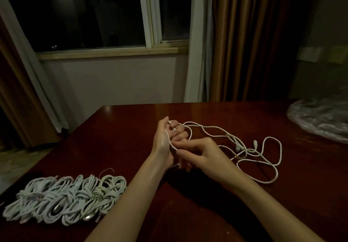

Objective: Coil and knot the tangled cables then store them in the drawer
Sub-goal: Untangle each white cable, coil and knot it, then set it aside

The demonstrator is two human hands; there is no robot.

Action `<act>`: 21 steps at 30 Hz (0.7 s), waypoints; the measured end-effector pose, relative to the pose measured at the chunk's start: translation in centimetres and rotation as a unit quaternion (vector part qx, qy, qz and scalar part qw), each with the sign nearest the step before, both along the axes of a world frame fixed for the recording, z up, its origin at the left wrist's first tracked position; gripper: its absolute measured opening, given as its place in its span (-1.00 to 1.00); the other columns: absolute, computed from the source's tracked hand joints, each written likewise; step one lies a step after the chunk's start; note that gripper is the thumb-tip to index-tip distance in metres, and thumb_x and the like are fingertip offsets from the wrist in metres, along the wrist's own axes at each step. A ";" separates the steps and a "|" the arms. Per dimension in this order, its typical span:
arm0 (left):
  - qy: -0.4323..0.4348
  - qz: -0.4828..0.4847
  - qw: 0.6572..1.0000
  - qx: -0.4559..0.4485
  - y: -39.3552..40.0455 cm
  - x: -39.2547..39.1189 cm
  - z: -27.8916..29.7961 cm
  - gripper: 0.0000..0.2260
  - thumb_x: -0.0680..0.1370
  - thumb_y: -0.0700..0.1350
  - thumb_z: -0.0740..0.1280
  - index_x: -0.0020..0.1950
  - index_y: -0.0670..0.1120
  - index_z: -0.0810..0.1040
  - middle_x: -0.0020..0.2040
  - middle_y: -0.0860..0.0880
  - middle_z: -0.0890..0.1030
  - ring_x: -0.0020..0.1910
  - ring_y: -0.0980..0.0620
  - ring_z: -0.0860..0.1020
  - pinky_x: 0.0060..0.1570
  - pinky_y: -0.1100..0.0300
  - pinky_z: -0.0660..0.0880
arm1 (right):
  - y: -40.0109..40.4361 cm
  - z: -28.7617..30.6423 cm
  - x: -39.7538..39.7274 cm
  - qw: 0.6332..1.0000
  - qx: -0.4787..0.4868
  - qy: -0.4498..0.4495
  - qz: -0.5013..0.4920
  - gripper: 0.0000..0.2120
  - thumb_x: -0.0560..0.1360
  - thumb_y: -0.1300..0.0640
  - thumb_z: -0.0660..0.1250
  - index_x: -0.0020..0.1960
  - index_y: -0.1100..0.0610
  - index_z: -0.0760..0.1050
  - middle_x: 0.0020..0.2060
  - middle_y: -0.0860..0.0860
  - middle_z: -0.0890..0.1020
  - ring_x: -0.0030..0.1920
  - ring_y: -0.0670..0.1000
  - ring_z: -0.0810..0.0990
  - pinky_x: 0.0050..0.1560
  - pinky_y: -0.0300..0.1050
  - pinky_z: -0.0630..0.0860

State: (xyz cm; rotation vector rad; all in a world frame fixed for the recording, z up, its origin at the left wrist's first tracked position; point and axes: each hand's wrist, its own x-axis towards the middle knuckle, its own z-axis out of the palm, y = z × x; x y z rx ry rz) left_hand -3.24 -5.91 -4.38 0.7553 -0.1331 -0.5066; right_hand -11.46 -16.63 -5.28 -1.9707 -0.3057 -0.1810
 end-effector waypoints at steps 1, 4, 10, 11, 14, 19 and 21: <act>0.010 0.001 1.000 -0.017 0.2 0.3 0.0 -0.65 0.64 0.02 0.07 -0.32 -0.07 0.24 -0.53 0.05 0.21 -0.62 0.17 0.18 -0.62 0.36 0.16 | -0.1 0.1 0.0 1.000 -0.019 0.011 0.018 -0.75 0.57 0.16 0.29 0.23 -0.02 0.55 -0.27 -0.04 0.68 -0.27 -0.09 0.63 -0.19 -0.26 0.53; 0.019 -0.007 0.999 -0.045 0.6 0.7 -0.1 -0.60 0.66 0.06 0.06 -0.33 -0.08 0.25 -0.55 0.06 0.21 -0.66 0.19 0.18 -0.69 0.38 0.15 | -0.7 0.4 0.2 0.997 -0.049 0.037 0.041 -0.77 0.58 0.14 0.27 0.15 -0.11 0.56 -0.22 0.02 0.70 -0.22 -0.06 0.65 -0.15 -0.27 0.55; -0.001 -0.062 0.997 -0.045 1.1 1.3 -0.2 -0.55 0.64 0.18 0.04 -0.34 -0.07 0.27 -0.58 0.07 0.20 -0.72 0.18 0.18 -0.69 0.39 0.06 | -2.5 0.8 0.1 0.987 -0.150 0.031 -0.045 -0.75 0.44 -0.10 0.41 -0.29 0.04 0.63 -0.44 -0.04 0.61 -0.44 -0.14 0.52 -0.38 -0.34 0.39; -0.009 -0.074 0.997 -0.036 1.3 1.3 -0.1 -0.57 0.63 0.18 0.05 -0.32 -0.06 0.25 -0.58 0.08 0.19 -0.72 0.18 0.18 -0.69 0.39 0.05 | -2.8 0.8 0.2 0.986 -0.146 0.026 -0.069 -0.74 0.41 -0.13 0.43 -0.32 0.04 0.61 -0.47 -0.05 0.58 -0.47 -0.15 0.50 -0.41 -0.32 0.37; -0.034 -0.120 0.992 0.015 1.5 0.7 0.0 -0.61 0.62 0.15 0.09 -0.30 -0.05 0.23 -0.57 0.08 0.19 -0.70 0.21 0.17 -0.69 0.40 0.07 | -3.4 0.9 0.2 0.988 -0.100 0.000 -0.120 -0.80 0.39 -0.04 0.50 -0.28 0.07 0.61 -0.52 -0.10 0.55 -0.50 -0.17 0.49 -0.45 -0.34 0.37; -0.092 -0.054 0.987 0.116 0.1 -0.4 -0.1 -0.61 0.65 0.02 0.11 -0.36 -0.06 0.24 -0.51 0.04 0.27 -0.54 0.13 0.34 -0.48 0.30 0.40 | -3.3 1.1 0.3 0.973 -0.128 -0.082 -0.172 -0.90 0.39 0.06 0.50 -0.24 0.04 0.60 -0.34 -0.11 0.64 -0.26 -0.21 0.62 -0.22 -0.25 0.57; -0.106 -0.025 0.987 0.115 -0.1 -0.4 -0.4 -0.56 0.65 -0.01 0.14 -0.43 -0.06 0.31 -0.43 -0.01 0.43 -0.36 0.06 0.52 -0.26 0.18 0.53 | -3.5 1.1 0.4 0.972 -0.127 -0.093 -0.177 -0.90 0.40 0.07 0.50 -0.22 0.04 0.60 -0.31 -0.10 0.64 -0.22 -0.19 0.63 -0.17 -0.22 0.60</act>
